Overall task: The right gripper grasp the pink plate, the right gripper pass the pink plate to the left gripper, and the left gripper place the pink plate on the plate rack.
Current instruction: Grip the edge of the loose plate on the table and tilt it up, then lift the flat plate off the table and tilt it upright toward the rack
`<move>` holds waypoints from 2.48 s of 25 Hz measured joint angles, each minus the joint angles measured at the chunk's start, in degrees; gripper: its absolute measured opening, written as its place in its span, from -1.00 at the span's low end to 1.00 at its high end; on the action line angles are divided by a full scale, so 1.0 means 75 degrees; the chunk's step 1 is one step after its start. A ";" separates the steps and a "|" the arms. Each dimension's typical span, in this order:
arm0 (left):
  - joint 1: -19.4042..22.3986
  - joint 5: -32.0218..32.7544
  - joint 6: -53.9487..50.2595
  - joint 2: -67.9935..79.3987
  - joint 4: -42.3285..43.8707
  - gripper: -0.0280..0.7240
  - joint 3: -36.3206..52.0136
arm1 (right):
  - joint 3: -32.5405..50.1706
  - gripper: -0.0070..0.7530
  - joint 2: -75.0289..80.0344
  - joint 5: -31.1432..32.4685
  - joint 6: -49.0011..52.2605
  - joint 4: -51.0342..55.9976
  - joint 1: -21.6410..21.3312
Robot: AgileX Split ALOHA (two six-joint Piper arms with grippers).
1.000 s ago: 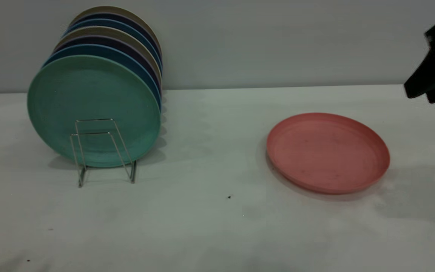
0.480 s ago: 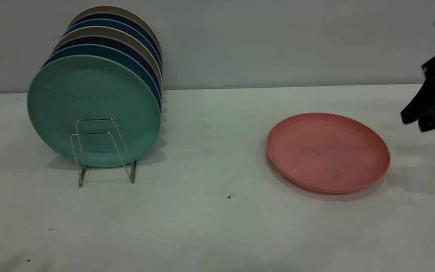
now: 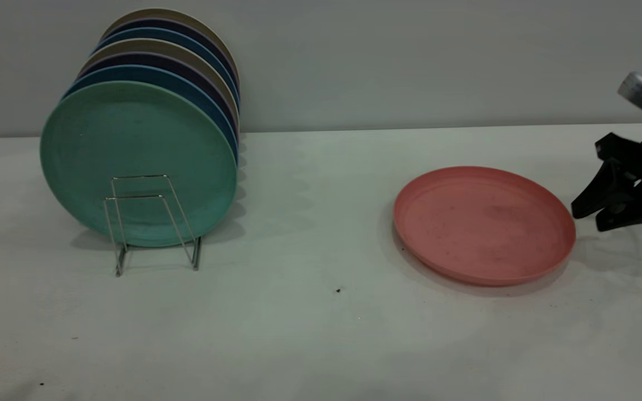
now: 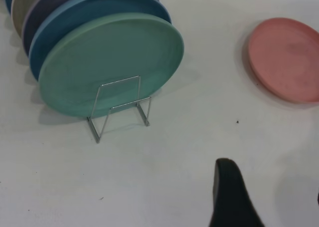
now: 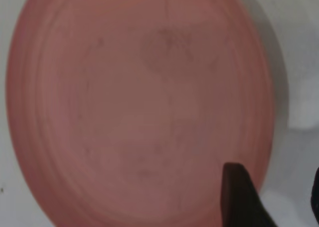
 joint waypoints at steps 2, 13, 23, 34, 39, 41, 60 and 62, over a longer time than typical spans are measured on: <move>0.0000 0.0008 0.0000 0.0000 0.0000 0.26 0.0000 | -0.0005 -0.02 0.0158 0.0008 -0.0231 0.0348 0.0000; 0.0000 0.0014 0.0000 0.0000 0.0000 0.26 0.0000 | -0.0027 -0.02 0.0588 -0.0057 -0.0695 0.1000 0.0028; 0.0000 0.0113 0.0000 0.0000 0.0000 0.26 0.0000 | -0.0053 -0.08 0.0719 -0.0388 -0.0869 0.1205 0.0739; 0.0000 0.0276 0.0000 0.0000 0.0006 0.26 0.0000 | -0.0053 -0.96 0.0744 -0.0536 -0.0890 0.1312 0.0757; 0.0000 0.0290 -0.0023 0.0000 -0.0003 0.26 0.0000 | -0.0053 -0.95 0.0564 -0.0238 -0.0890 0.1304 0.0757; 0.0000 0.0290 -0.0142 0.0000 -0.0182 0.26 0.0000 | -0.0053 -0.95 0.0330 0.0012 -0.0890 0.1298 0.0757; 0.0000 0.0072 0.0984 0.2744 -0.1942 0.26 -0.0005 | -0.0032 -0.95 -0.0574 0.1788 -0.1278 0.0910 0.0757; 0.0000 -0.0077 0.1660 0.3276 -0.2572 0.26 -0.0005 | -0.0032 -0.95 -0.0574 0.1801 -0.1297 0.0910 0.0757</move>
